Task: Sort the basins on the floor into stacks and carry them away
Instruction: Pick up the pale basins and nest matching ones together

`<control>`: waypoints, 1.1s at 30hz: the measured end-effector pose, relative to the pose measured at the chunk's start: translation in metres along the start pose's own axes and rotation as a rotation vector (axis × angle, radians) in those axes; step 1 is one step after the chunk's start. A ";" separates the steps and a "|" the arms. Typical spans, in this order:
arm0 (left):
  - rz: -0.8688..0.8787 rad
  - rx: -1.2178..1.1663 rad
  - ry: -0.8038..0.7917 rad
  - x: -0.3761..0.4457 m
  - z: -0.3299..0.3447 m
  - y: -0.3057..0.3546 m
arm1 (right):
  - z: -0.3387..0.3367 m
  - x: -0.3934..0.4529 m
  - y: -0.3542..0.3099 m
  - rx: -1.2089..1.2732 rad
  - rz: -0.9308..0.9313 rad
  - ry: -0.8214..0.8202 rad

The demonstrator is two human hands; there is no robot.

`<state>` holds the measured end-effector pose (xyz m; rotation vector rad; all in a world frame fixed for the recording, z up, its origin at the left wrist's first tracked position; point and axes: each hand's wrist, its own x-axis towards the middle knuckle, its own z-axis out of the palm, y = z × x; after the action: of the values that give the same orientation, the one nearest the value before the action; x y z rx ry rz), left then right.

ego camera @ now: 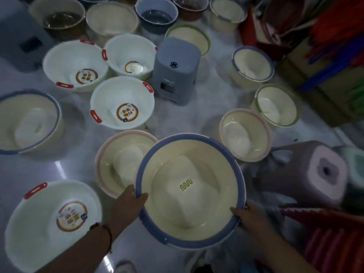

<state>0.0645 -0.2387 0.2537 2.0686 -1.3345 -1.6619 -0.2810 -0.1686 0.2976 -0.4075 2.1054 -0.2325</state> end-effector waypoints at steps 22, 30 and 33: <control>-0.259 0.309 0.103 0.178 0.167 0.012 | -0.031 0.279 -0.026 -0.303 -0.041 -0.253; -0.230 0.526 0.038 0.177 0.156 -0.011 | -0.010 0.275 -0.051 -0.639 -0.330 -0.315; -0.218 0.662 0.038 0.164 0.137 -0.008 | 0.008 0.243 -0.088 -0.977 -0.544 -0.279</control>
<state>-0.0512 -0.2994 0.0853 2.6612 -1.8951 -1.3519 -0.3781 -0.3413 0.1321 -1.4903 1.6633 0.5492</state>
